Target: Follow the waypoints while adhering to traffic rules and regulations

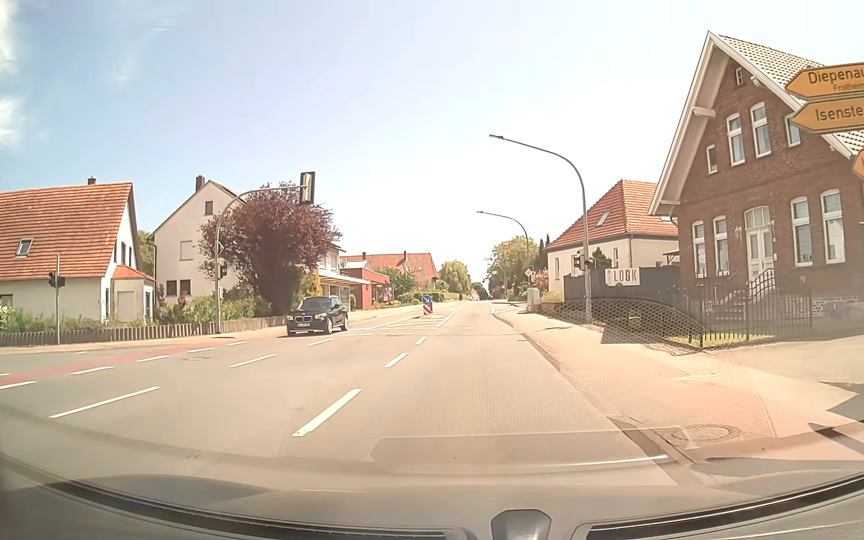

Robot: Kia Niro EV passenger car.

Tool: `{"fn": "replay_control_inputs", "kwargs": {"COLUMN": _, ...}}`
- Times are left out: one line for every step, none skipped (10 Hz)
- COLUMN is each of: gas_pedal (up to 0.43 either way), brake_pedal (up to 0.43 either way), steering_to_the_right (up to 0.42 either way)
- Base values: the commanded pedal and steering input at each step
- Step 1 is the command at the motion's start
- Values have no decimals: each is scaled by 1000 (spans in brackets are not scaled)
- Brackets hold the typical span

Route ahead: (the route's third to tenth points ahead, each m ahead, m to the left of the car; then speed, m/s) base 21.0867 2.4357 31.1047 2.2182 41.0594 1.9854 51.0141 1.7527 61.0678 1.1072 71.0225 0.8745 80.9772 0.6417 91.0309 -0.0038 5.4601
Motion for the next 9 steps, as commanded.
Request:
{"fn": "replay_control_inputs", "kwargs": {"gas_pedal": 268, "brake_pedal": 6, "steering_to_the_right": 0}}
{"fn": "replay_control_inputs", "kwargs": {"gas_pedal": 268, "brake_pedal": 6, "steering_to_the_right": 0}}
{"fn": "replay_control_inputs", "kwargs": {"gas_pedal": 268, "brake_pedal": 12, "steering_to_the_right": 0}}
{"fn": "replay_control_inputs", "kwargs": {"gas_pedal": 268, "brake_pedal": 12, "steering_to_the_right": -1}}
{"fn": "replay_control_inputs", "kwargs": {"gas_pedal": 268, "brake_pedal": 6, "steering_to_the_right": 0}}
{"fn": "replay_control_inputs", "kwargs": {"gas_pedal": 268, "brake_pedal": 6, "steering_to_the_right": -1}}
{"fn": "replay_control_inputs", "kwargs": {"gas_pedal": 268, "brake_pedal": 0, "steering_to_the_right": -1}}
{"fn": "replay_control_inputs", "kwargs": {"gas_pedal": 268, "brake_pedal": 6, "steering_to_the_right": -2}}
{"fn": "replay_control_inputs", "kwargs": {"gas_pedal": 268, "brake_pedal": 6, "steering_to_the_right": -2}}
